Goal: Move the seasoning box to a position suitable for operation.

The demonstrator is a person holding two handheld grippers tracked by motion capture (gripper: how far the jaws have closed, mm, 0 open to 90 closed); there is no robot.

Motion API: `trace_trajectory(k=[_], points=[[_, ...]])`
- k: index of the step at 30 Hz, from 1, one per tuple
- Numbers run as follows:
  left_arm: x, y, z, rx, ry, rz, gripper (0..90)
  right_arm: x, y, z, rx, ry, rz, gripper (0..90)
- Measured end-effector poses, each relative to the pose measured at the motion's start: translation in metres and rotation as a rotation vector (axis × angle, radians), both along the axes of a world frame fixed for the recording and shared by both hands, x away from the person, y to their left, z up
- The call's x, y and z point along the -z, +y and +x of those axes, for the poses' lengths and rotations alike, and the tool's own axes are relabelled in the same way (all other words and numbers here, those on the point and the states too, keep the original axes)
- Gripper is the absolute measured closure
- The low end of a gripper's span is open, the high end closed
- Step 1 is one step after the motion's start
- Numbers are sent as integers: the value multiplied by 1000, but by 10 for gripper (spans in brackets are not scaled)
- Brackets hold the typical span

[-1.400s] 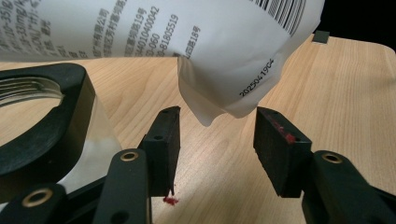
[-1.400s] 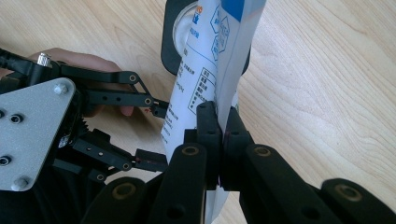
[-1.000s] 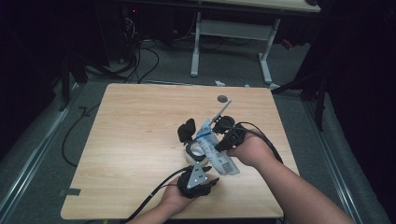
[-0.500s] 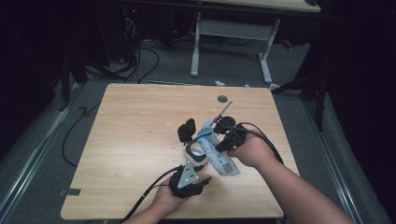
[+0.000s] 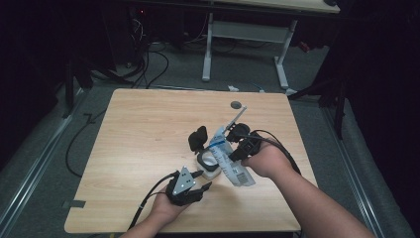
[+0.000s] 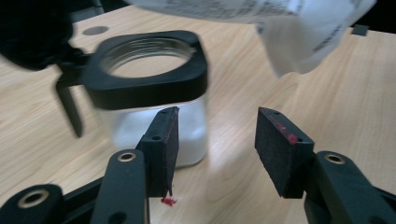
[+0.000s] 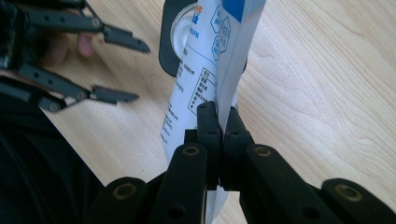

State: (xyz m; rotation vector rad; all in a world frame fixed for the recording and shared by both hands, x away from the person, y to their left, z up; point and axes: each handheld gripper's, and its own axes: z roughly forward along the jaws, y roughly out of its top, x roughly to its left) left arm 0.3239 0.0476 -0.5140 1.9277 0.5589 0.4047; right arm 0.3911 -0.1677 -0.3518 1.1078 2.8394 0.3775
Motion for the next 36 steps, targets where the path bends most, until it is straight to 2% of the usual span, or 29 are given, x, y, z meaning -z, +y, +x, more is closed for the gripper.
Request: trace_trajectory(k=[12, 22, 24, 29, 30, 31, 36], points=[[1, 25, 9, -67, 2, -2, 498, -2, -3, -3, 8, -2, -4, 891], [1, 35, 15, -100, 0, -2, 497, -1, -22, -5, 38, -10, 15, 891], [1, 37, 17, -108, -1, 0, 497, 2, -27, -6, 57, -3, 13, 891], [1, 44, 21, -133, 8, -4, 498, 10, -40, -7, 63, 2, 11, 891], [1, 46, 22, -136, 7, 1, 498, 12, -42, -9, 102, 19, 8, 891], [1, 48, 22, -143, 3, 2, 498, 14, -45, -8, 81, 10, 8, 890], [1, 55, 26, -168, 14, -11, 494, 27, -60, -8, 104, 19, 0, 890]])
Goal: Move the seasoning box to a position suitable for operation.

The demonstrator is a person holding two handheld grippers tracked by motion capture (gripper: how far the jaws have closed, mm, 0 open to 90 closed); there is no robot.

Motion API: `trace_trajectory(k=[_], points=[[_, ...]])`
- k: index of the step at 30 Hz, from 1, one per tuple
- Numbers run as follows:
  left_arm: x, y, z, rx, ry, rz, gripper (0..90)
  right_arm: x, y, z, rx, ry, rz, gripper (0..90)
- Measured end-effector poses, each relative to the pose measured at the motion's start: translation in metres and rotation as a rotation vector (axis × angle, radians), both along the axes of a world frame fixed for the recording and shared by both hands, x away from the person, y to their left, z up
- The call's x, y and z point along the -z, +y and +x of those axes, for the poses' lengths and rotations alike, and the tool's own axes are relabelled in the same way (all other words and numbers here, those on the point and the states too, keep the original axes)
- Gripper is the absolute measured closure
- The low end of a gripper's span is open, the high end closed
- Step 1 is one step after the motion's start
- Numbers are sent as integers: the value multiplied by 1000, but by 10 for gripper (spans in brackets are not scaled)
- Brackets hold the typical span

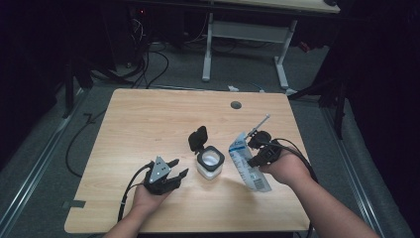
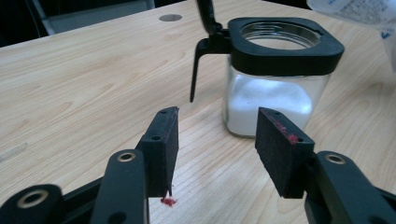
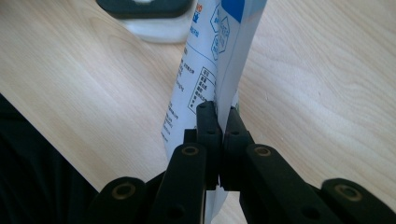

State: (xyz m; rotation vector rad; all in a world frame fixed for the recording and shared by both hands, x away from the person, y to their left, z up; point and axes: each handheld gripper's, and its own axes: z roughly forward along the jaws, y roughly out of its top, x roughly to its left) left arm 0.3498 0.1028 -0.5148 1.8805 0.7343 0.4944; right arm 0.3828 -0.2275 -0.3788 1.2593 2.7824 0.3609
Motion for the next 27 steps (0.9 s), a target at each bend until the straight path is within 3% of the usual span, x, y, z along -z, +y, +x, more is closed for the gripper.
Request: trace_trajectory(k=[11, 17, 27], points=[[-1, 4, 3, -10, 25, -23, 488, 18, -33, 3, 78, 20, -10, 889], [0, 3, 4, -11, 37, -3, 488, 19, -50, 5, 110, 15, -17, 889], [0, 9, 8, -31, 49, -10, 489, 21, -72, 6, 153, -32, -5, 889]])
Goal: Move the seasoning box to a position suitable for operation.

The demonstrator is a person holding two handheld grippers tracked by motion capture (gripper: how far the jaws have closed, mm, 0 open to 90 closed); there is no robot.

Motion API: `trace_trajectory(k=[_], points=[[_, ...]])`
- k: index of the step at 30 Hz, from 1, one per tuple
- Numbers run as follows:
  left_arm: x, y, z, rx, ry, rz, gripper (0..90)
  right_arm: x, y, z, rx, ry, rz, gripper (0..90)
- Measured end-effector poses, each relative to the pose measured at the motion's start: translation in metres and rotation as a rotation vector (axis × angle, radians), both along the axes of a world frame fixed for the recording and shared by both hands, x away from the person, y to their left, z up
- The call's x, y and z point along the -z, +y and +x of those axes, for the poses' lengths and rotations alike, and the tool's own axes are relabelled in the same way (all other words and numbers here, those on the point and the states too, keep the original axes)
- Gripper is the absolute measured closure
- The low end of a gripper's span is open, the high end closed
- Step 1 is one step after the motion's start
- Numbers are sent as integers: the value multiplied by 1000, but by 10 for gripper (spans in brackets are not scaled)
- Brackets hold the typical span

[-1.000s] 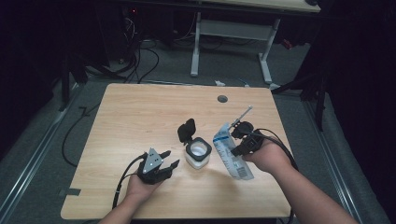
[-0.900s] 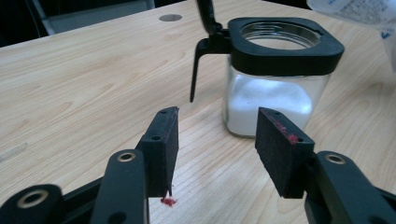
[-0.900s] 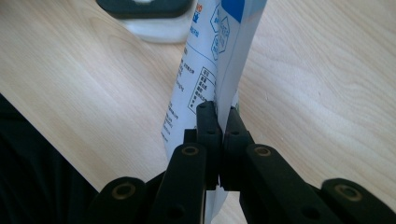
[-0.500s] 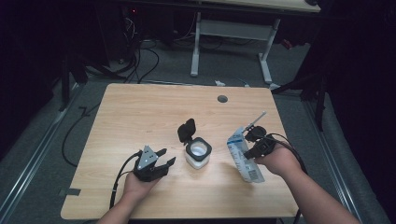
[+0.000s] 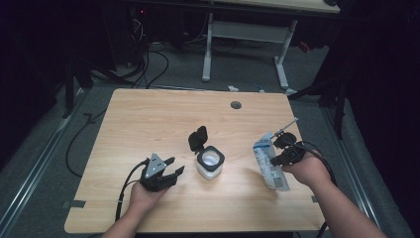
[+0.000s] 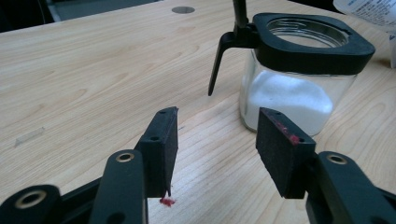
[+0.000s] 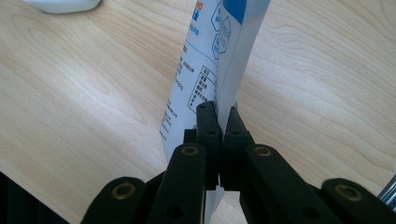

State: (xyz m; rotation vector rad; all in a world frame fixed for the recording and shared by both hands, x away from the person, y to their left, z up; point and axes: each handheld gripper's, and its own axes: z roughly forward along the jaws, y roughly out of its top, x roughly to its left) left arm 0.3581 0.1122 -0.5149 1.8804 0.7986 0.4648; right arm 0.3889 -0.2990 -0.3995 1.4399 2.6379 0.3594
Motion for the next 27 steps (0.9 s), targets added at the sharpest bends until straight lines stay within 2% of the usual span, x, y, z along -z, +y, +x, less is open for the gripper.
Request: trace_trajectory(k=[4, 9, 12, 16, 18, 20, 22, 24, 27], points=[[-1, 3, 1, -3, 0, 4, 490, 0, 0, 1, 5, -28, 8, 889], [-1, 12, 4, -17, 0, 13, 500, 0, 3, 1, 15, -85, 15, 889], [-1, 19, 6, -30, 9, 9, 502, 0, 3, 0, 23, -120, 40, 889], [-2, 26, 6, -58, -13, 27, 485, 2, 3, -2, 31, -155, 59, 888], [-2, 29, 6, -66, -28, 44, 474, 2, 4, -3, 28, -179, 52, 889], [-2, 33, 6, -72, -38, 61, 478, 2, 4, -4, 24, -198, 72, 889], [-2, 36, 6, -76, -43, 71, 479, 1, 5, -5, 23, -213, 77, 889], [-2, 39, 6, -80, -45, 79, 481, 2, 4, -7, 35, -228, 103, 889], [-2, 45, 6, -93, -41, 77, 480, 7, 4, -9, 32, -242, 101, 889]])
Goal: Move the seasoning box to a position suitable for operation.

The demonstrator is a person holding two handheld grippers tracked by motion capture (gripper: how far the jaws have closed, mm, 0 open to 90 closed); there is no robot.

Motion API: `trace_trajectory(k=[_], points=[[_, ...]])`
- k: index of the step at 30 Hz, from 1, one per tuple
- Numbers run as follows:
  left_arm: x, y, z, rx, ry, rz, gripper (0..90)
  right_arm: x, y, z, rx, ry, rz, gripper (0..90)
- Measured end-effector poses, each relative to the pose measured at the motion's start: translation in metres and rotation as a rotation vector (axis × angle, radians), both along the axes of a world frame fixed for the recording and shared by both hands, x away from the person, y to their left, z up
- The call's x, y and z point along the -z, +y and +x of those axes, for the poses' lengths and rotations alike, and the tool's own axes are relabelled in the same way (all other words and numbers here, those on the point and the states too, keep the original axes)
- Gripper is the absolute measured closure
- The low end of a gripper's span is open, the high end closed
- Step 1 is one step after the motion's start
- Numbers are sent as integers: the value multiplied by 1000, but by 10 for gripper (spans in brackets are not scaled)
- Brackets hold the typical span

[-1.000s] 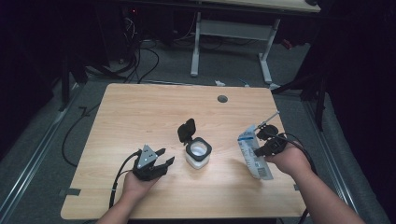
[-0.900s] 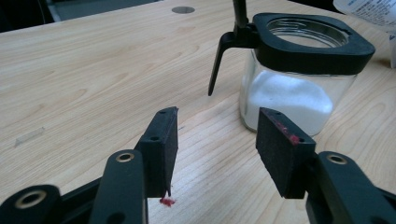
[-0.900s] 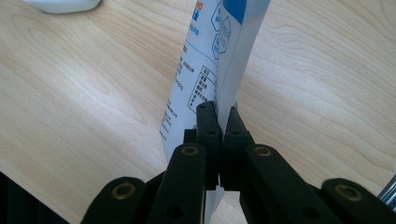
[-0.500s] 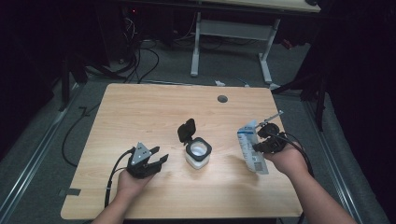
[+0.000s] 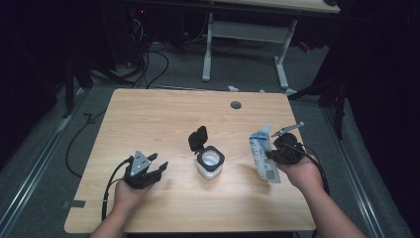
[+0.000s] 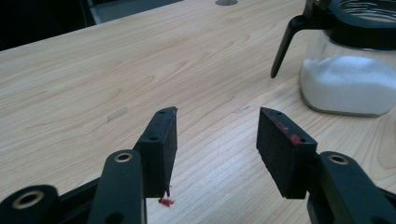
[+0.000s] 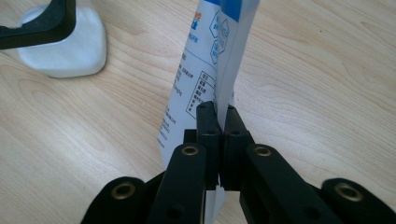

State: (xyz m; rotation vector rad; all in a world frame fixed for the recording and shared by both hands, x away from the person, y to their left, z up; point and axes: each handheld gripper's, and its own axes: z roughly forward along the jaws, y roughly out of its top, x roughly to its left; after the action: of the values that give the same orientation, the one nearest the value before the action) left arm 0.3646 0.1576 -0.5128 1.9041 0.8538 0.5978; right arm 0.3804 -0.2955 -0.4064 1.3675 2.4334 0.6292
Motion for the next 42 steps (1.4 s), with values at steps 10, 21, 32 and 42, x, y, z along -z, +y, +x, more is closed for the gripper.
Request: trace_trajectory(k=[10, 21, 32, 42], points=[[2, 5, 1, 1, 12, -5, 478, 12, -5, -6, 16, -92, 85, 893], [4, 4, 2, 6, 19, -2, 474, 24, -11, -17, 14, -218, 152, 895], [4, 6, 2, -6, 25, -11, 473, 38, -18, -31, 24, -348, 286, 896], [4, 17, -4, -31, 22, -7, 470, 48, -29, -40, 57, -498, 372, 896]])
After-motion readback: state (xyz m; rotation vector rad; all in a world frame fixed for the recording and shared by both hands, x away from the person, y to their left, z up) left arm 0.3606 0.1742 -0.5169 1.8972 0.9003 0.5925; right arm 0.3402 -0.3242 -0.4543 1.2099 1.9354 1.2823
